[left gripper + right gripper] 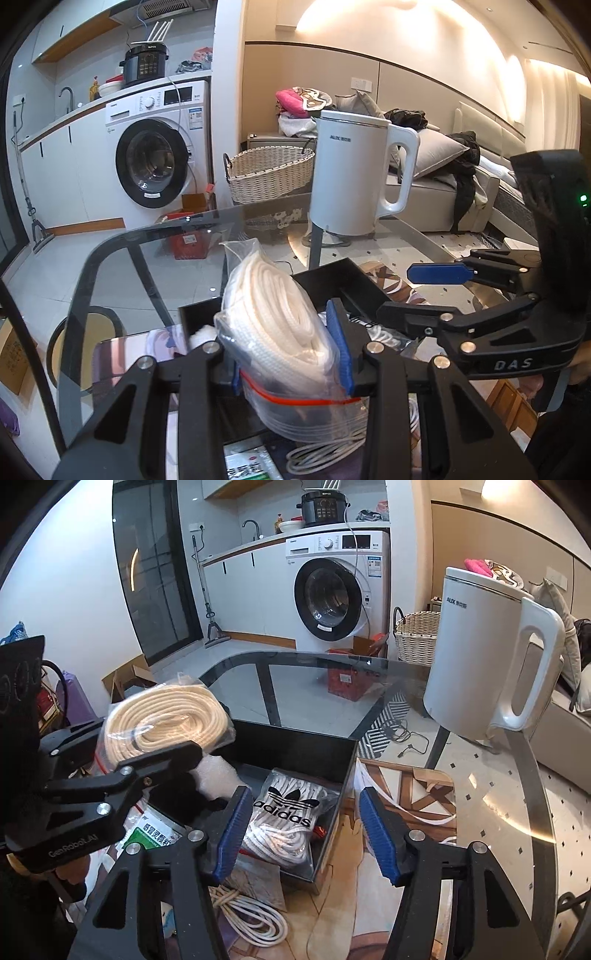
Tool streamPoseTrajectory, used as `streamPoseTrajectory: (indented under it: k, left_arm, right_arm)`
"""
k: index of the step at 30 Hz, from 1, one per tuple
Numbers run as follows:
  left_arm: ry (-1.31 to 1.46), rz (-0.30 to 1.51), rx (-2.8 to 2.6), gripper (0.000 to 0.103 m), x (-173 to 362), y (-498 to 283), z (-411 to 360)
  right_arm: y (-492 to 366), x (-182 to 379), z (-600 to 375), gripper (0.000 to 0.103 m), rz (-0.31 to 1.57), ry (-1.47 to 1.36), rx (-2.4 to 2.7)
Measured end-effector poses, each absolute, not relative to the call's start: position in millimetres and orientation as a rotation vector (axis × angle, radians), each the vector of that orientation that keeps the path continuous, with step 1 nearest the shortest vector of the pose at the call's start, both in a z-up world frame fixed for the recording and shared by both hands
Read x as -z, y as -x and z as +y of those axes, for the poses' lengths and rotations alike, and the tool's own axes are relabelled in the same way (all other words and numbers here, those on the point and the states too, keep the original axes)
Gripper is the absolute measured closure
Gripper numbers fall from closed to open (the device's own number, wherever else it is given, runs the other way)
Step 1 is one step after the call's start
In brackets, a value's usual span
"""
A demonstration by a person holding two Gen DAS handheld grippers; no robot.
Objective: Organize soft objects
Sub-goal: 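Open both grippers to release the two bags into the box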
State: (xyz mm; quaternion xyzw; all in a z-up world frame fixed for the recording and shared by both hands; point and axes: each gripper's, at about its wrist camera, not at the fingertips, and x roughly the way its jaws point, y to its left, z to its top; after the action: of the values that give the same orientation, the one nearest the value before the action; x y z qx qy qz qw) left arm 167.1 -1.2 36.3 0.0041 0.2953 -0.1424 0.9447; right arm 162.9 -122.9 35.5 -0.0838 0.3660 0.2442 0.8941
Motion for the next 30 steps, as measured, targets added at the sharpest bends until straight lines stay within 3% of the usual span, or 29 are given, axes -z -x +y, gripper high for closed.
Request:
streamPoseTrajectory:
  k: [8,10,12,14,18,23,30]
  left_arm:
    - [0.042,0.632,0.318,0.065,-28.5,-184.3,-17.5]
    - [0.053,0.640,0.302,0.053,-27.1,-186.7,-17.8]
    - [0.055,0.643,0.289,0.031,-28.3,-185.7,-17.4]
    - [0.065,0.643,0.275,0.016,-30.5,-182.3,-15.5]
    - [0.072,0.647,0.266,0.002,-30.6,-172.9,-7.2]
    - [0.051,0.641,0.234,0.000,-32.2,-150.3,1.9]
    - [0.046,0.639,0.149,0.000,-28.8,-120.3,19.2]
  right_arm:
    - [-156.4,-42.8,-140.8,0.038,0.736,0.163,-0.496]
    - [-156.4,-43.2,-145.4,0.038,0.736,0.158,-0.491]
    - [-155.8,-43.2,-149.1,0.037,0.736,0.155,-0.486]
    - [-155.3,-42.4,-151.2,0.037,0.741,0.154,-0.485]
    - [-149.7,-42.7,-155.3,0.032,0.732,0.150,-0.494]
    - [-144.2,-40.8,-159.2,0.029,0.734,0.150,-0.489]
    - [-132.2,-38.7,-158.0,0.005,0.733,0.143,-0.518]
